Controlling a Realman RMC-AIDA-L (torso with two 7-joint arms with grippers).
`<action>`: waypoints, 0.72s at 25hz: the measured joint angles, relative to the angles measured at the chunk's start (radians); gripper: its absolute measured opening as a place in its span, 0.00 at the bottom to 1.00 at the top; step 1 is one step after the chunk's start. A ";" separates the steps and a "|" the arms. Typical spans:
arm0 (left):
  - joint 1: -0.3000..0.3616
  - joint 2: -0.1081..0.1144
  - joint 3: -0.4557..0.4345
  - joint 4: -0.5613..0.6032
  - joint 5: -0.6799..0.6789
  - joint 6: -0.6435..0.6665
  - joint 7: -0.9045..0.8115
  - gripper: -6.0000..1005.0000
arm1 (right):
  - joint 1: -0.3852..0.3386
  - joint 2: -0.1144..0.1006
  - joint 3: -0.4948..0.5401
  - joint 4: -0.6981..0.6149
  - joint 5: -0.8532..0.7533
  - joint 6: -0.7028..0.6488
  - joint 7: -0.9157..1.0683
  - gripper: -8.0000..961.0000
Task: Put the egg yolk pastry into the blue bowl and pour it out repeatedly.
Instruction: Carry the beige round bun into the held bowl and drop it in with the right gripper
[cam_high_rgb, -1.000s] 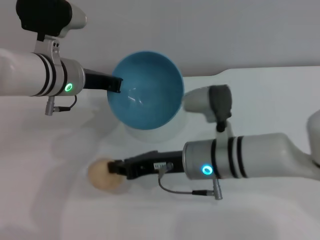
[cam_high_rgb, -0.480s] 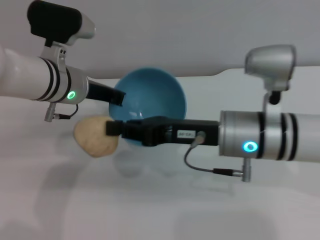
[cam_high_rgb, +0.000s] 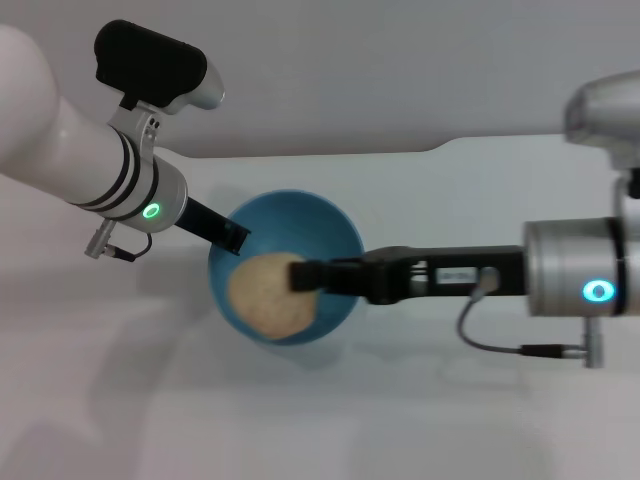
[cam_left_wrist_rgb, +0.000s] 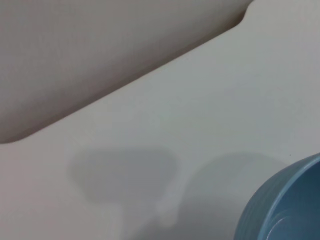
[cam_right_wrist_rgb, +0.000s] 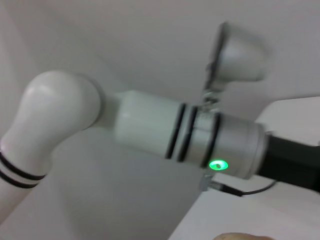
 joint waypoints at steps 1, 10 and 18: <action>-0.001 -0.001 0.000 0.001 0.002 0.007 0.000 0.01 | -0.011 0.001 0.023 -0.011 -0.018 -0.016 0.010 0.01; -0.006 -0.001 0.029 0.007 0.004 0.056 -0.011 0.01 | -0.044 -0.001 0.158 -0.034 -0.125 -0.084 0.074 0.01; -0.008 -0.002 0.049 0.008 -0.001 0.068 -0.013 0.01 | -0.013 0.000 0.163 -0.034 -0.283 -0.030 0.092 0.01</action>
